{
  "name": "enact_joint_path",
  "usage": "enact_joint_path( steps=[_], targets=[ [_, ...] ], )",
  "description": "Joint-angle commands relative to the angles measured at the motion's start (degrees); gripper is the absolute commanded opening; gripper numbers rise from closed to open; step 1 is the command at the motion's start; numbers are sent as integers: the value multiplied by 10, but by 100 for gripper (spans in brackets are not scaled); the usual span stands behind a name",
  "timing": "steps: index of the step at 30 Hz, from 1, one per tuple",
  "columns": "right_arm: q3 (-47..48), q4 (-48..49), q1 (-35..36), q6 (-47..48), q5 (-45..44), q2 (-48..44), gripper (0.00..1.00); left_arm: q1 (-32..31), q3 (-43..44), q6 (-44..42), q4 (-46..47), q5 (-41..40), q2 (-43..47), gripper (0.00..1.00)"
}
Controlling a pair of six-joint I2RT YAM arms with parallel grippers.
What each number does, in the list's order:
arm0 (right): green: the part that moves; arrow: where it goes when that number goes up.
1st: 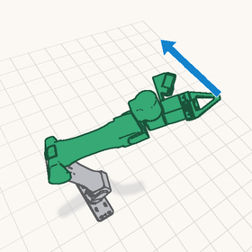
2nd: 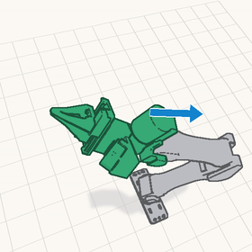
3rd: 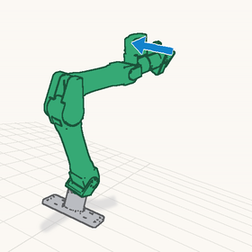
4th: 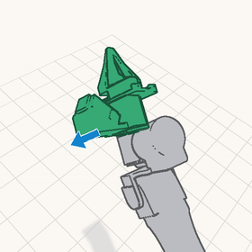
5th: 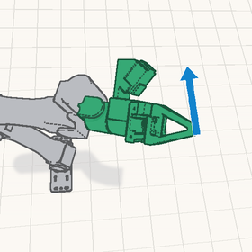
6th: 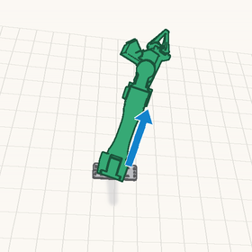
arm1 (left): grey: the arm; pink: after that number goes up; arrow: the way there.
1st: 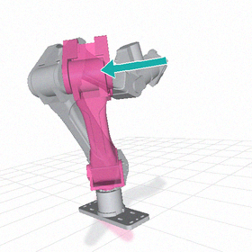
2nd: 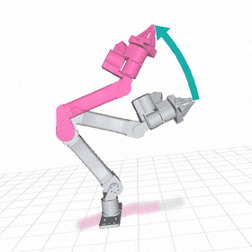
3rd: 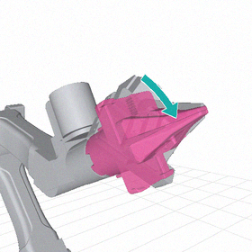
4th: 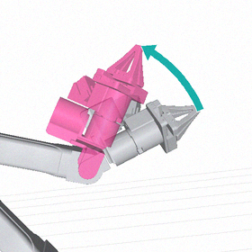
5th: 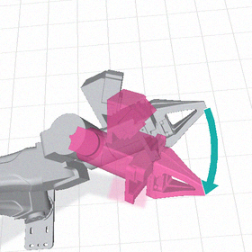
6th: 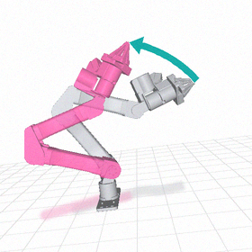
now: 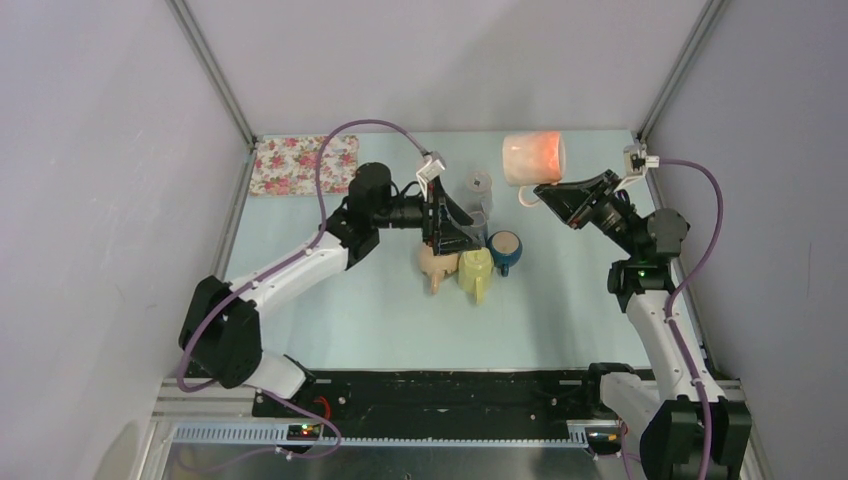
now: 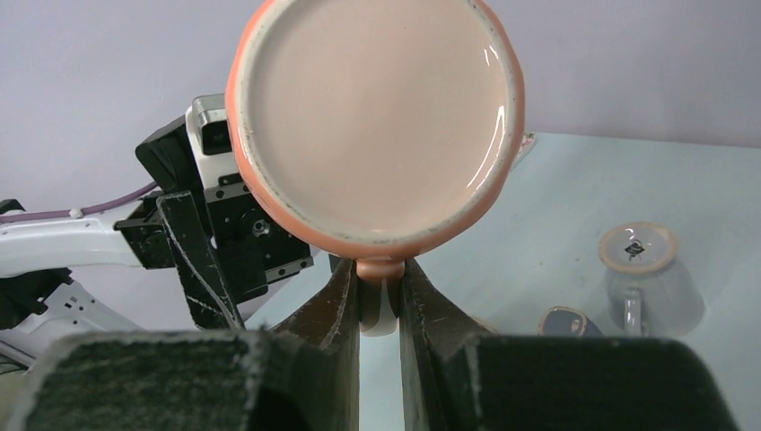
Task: Turn the mug right side up
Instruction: Turn over the cup at the center of the board.
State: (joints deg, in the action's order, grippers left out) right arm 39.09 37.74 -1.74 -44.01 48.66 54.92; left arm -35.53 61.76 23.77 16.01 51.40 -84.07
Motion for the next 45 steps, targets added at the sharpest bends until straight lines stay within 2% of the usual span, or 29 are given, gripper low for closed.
enact_joint_path(
  steps=[1, 9, 13, 20, 45],
  targets=[
    [9, 103, -2, -31, 1, -9, 0, -9, -11, 5, 33, 22, 31, 98],
    [15, 144, 15, -72, 10, 34, 0, -11, -15, 7, 40, 38, 42, 98],
    [22, 152, 51, -83, 8, 59, 0, -11, -19, 3, 43, 44, 49, 98],
    [22, 122, 111, -27, -19, 67, 0, -11, -29, -1, 52, 42, 62, 98],
    [-12, 172, 168, -58, -39, 80, 0, -13, -46, 19, 94, 32, 48, 98]
  ],
)
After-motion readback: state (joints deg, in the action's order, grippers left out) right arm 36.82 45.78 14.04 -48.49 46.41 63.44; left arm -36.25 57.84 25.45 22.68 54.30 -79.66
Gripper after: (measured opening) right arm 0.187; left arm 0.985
